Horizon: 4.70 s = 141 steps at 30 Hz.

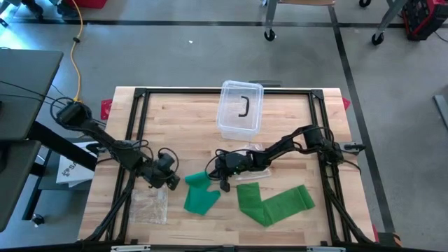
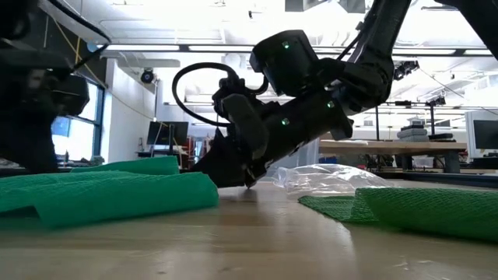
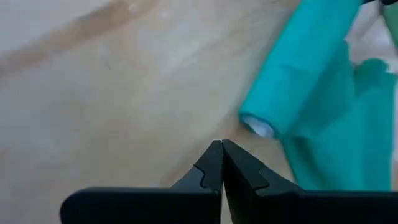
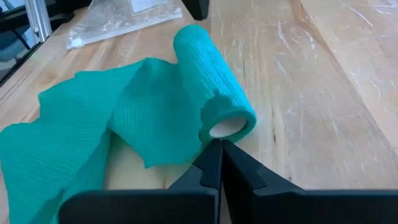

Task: Roll bandage
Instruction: Roll the blue bandage

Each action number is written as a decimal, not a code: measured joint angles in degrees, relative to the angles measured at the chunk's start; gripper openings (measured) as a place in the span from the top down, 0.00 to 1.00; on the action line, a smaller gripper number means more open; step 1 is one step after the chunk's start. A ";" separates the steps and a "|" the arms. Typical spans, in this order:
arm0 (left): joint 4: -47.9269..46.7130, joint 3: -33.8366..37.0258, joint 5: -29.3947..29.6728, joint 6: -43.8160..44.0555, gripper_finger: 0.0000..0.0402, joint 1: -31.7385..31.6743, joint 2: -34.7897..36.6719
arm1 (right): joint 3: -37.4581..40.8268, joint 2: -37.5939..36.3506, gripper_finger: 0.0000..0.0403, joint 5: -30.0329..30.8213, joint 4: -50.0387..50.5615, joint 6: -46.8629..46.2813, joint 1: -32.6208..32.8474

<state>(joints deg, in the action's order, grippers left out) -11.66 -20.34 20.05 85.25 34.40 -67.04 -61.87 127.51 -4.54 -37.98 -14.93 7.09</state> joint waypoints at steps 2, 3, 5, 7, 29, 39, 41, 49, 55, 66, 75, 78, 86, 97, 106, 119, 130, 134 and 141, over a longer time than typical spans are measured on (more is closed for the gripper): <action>2.21 -0.02 3.19 2.45 1.00 1.32 -1.66 | 0.00 0.02 1.00 0.00 -0.23 0.19 0.00; 3.03 -0.02 4.57 3.16 1.00 1.71 -2.87 | 0.01 0.04 1.00 0.00 -0.30 0.19 0.00; 6.63 0.02 7.05 3.65 1.00 1.96 -5.87 | 0.02 0.04 1.00 0.00 -0.47 0.21 0.00; 11.42 0.00 9.07 3.58 1.00 1.83 -9.31 | 0.02 0.04 1.00 0.00 -0.51 0.14 0.00; 19.19 -0.07 15.61 3.47 1.00 -1.24 -17.47 | -0.07 -2.47 1.00 -3.02 -3.02 -4.44 0.10; 21.13 0.13 15.63 -0.17 1.00 -1.80 -17.54 | -3.47 -2.47 1.00 3.10 2.44 -2.86 2.66; 21.20 0.13 15.66 -0.35 1.00 -1.80 -17.55 | -4.23 -2.47 1.00 5.10 4.29 -1.47 3.15; 21.49 0.15 15.85 -1.31 1.00 -1.65 -17.56 | -5.95 -2.49 1.00 14.47 8.28 3.46 5.17; 21.72 -0.09 15.81 -5.65 1.00 -0.28 -17.55 | -5.97 -2.49 1.00 21.88 8.12 9.82 6.56; 22.21 -0.83 15.33 -10.53 1.00 0.17 -17.54 | -5.99 -2.49 1.00 19.27 5.10 13.91 6.84; 15.95 -3.37 15.34 -10.90 1.00 1.49 -15.79 | -5.92 -2.58 1.00 24.60 2.90 13.91 7.89; 7.43 -6.03 16.42 -10.52 1.00 2.14 -13.13 | -5.92 -2.60 1.00 26.85 2.54 13.94 8.37; -12.02 -12.79 19.94 -10.52 1.00 3.30 -5.26 | -5.86 -6.15 1.00 29.95 2.96 16.53 8.26; -19.57 -15.82 27.38 -13.53 1.00 5.65 3.15 | 1.63 -10.49 1.00 28.70 -8.73 16.98 6.09; -16.34 -15.72 33.59 -18.40 1.00 5.65 3.71 | 15.17 -14.15 1.00 21.81 -26.96 10.80 3.72; -12.10 -15.21 31.26 -18.79 1.00 2.96 1.15 | 20.13 -15.06 1.00 19.11 -40.83 9.78 3.76; -5.35 -14.95 23.89 -17.03 1.00 -1.22 -11.88 | 20.37 -31.93 1.00 15.99 2.75 9.02 3.78; 3.48 -14.95 16.93 -25.36 1.00 -5.84 -16.41 | 20.37 -36.68 1.00 14.14 19.31 6.89 4.67; 4.04 -14.95 9.40 -31.38 1.00 -14.99 -19.42 | 20.41 -33.81 0.95 20.11 29.65 0.36 7.55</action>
<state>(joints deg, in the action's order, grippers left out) -7.62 -35.29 29.46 53.87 19.40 -86.46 -41.45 93.70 15.57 -8.33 -14.57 14.64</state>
